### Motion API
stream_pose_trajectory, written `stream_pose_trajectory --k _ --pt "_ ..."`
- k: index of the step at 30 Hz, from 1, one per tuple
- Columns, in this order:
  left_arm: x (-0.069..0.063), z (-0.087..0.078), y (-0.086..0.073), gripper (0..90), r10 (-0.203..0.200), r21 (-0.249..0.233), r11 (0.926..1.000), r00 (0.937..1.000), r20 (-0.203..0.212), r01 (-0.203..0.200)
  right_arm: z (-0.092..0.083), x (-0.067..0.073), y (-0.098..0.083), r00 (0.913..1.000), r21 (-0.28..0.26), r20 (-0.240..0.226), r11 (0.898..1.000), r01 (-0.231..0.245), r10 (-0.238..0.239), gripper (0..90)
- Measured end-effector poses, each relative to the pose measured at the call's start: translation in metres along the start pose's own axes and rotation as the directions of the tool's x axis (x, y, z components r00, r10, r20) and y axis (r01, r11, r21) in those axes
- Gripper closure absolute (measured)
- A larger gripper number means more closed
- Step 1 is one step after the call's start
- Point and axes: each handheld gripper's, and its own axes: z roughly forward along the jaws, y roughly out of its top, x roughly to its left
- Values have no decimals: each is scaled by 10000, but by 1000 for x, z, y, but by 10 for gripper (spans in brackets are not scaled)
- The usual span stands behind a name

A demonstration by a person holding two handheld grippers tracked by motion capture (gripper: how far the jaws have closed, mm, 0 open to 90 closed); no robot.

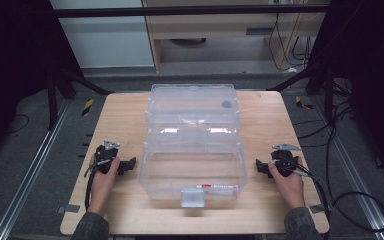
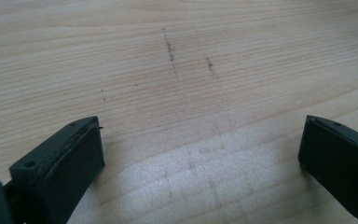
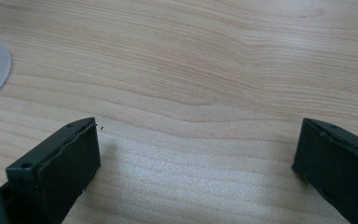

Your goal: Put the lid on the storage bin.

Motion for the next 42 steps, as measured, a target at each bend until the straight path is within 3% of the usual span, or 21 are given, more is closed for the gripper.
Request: stream_pose_trajectory --k 7,13,16,17,19,21,24,27,31,32,33,34,35,37,38,39,41,42 --pt "-3 -4 -4 0 199 -19 9998 9996 210 -199 0 -1 0 10000 9 -75 10000 49 -49 3" --pt "-6 -10 -10 5 706 -95 9975 9949 720 -701 -1 -3 -1 9978 -21 -438 9988 493 -493 11" --pt "-4 -12 -10 31 631 -192 9979 9947 815 -617 -2 -3 -1 9963 -78 -562 9979 640 -643 44" --pt "-3 -16 -9 30 592 -357 9978 9935 976 -560 -7 0 0 9919 -206 -390 9925 1202 -1209 113" --pt "-3 -24 -7 31 800 -594 9954 9927 901 -749 -15 3 5 9859 -487 -89 9848 1665 -1671 111" --pt "-4 -33 -2 35 1029 -735 9926 9906 904 -964 -24 3 11 9852 -822 -111 9821 1694 -1708 116" --pt "-5 -43 2 44 958 -1032 9910 9897 1061 -849 -33 4 18 9845 -1075 -137 9791 1724 -1749 115" --pt "-10 -64 14 40 1348 -1496 9817 9848 1097 -1177 -55 11 31 9825 -1453 -369 9737 1754 -1825 100" --pt "-15 -79 23 32 1519 -1796 9754 9802 1269 -1279 -74 22 43 9756 -1500 -86 9648 2158 -2196 92" --pt "-19 -85 26 32 1701 -1820 9725 9770 1289 -1453 -80 27 47 9738 -1515 -18 9626 2244 -2273 99" --pt "-23 -91 29 33 1995 -1873 9670 9706 1343 -1729 -95 41 57 9631 -1455 5 9528 2664 -2692 99" --pt "-27 -102 32 31 2518 -2056 9540 9554 1544 -2182 -100 46 59 9594 -1487 -42 9489 2784 -2822 102" --pt "-27 -102 32 24 2518 -2056 9540 9554 1544 -2182 -100 46 59 9594 -1487 -42 9489 2784 -2822 102" --pt "-34 -114 38 31 3073 -2097 9387 9399 1489 -2737 -111 56 70 9462 -1454 -87 9366 3189 -3235 118" --pt "-36 -118 40 33 3200 -2092 9350 9357 1485 -2865 -118 63 82 9320 -1251 -157 9255 3574 -3620 140" --pt "-40 -126 46 33 3453 -2096 9282 9218 1763 -3076 -120 65 88 9266 -1138 -239 9219 3703 -3752 138" --pt "-46 -133 52 33 3649 -1941 9253 9044 2214 -3258 -125 71 102 9112 -961 -621 9112 4006 -4072 148" --pt "-50 -136 55 33 3822 -1930 9195 8939 2344 -3425 -126 74 109 9011 -913 -927 9048 4159 -4235 165"
